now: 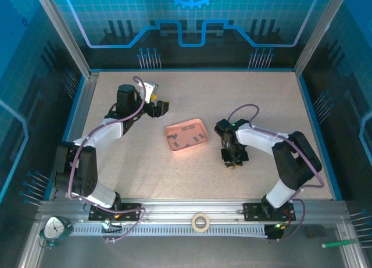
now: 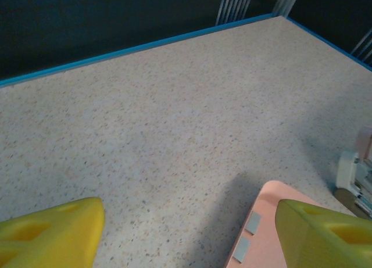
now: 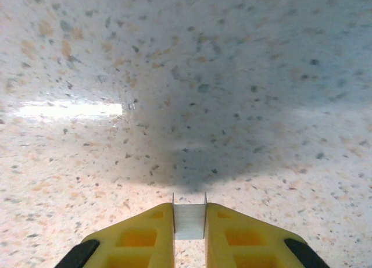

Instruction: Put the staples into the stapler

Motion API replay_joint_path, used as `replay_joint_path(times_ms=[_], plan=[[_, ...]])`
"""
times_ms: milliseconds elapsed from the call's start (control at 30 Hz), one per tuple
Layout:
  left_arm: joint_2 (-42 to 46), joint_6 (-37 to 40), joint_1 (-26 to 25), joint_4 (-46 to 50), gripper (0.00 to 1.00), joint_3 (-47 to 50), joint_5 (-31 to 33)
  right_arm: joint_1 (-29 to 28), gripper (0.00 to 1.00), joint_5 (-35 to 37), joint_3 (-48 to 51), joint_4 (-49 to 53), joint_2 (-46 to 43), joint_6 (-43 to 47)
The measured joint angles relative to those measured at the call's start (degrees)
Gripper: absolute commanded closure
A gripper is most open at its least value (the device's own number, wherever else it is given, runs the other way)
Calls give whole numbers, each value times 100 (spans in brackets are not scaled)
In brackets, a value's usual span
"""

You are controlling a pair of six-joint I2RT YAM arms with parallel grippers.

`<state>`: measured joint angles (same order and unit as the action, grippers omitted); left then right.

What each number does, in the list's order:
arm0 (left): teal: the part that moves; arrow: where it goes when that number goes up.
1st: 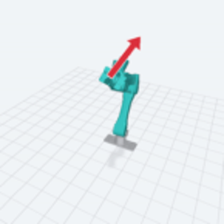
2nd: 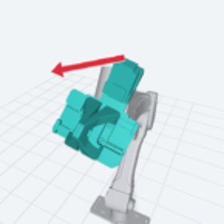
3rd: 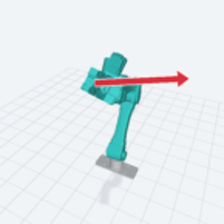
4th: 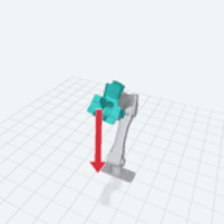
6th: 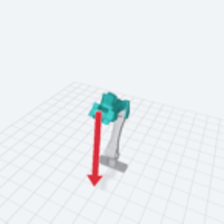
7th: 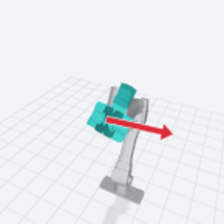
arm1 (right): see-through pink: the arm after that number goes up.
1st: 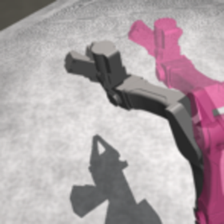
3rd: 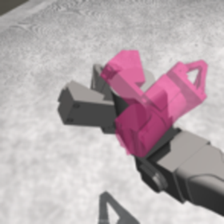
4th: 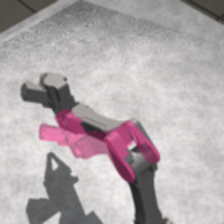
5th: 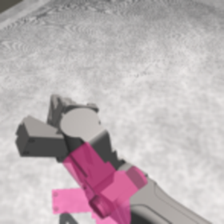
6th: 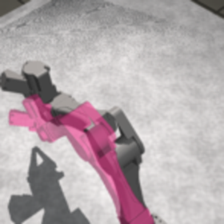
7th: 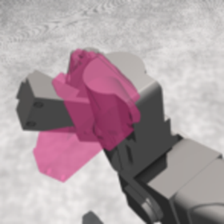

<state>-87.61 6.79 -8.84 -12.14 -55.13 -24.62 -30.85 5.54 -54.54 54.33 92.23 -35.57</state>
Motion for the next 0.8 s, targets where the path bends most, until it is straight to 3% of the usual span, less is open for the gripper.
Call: replay_joint_path(times_ms=[300, 500, 800], plan=[[-195, 769, -232, 184, 23, -590, -1019, 1200, 82, -63, 420, -57, -1064, -400], [-361, 1298, -437, 632, 23, -708, -1255, 1961, 81, -157, 549, -116, -918, -520], [-369, 1423, -457, 758, 23, -708, -1274, 2382, 80, -282, 549, -262, -380, -603]])
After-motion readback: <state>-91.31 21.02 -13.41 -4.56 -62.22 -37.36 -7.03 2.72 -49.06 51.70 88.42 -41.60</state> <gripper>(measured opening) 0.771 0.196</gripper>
